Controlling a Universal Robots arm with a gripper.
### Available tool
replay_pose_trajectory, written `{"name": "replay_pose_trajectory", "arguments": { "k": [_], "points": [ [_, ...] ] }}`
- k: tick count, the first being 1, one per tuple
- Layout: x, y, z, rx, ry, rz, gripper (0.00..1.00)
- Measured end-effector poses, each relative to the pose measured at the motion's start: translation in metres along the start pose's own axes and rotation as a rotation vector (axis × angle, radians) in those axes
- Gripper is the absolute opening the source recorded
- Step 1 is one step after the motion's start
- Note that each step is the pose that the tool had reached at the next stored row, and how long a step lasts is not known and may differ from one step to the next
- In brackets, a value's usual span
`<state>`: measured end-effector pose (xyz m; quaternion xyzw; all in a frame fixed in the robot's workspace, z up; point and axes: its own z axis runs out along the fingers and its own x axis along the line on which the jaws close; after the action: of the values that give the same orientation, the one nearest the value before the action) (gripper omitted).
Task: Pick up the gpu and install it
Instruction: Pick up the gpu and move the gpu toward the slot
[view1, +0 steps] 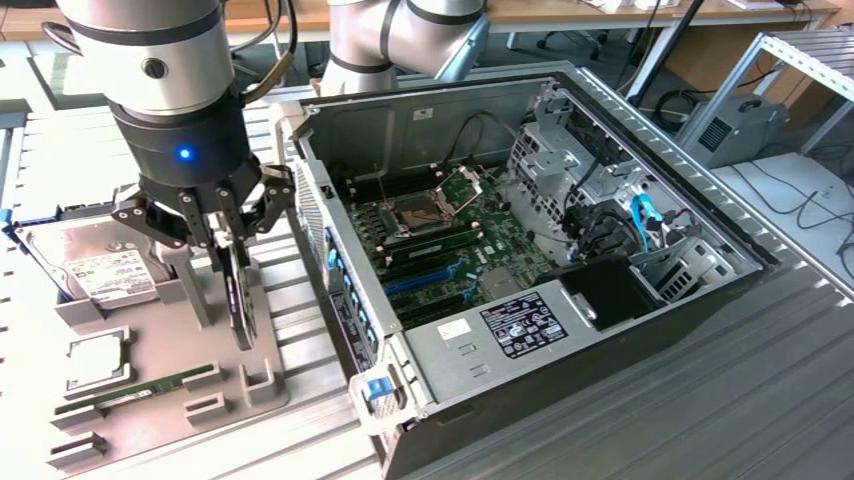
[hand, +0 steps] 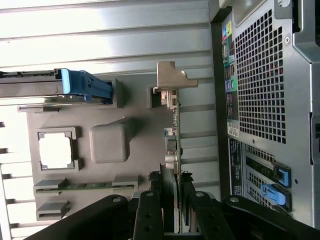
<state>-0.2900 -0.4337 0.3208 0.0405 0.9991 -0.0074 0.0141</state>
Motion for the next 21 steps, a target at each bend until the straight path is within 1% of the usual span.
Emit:
{"name": "replay_pose_trajectory", "arguments": {
  "k": [21],
  "points": [
    [-0.0002,-0.0001,-0.0052,0.0,0.0,0.0,0.27]
  ]
}}
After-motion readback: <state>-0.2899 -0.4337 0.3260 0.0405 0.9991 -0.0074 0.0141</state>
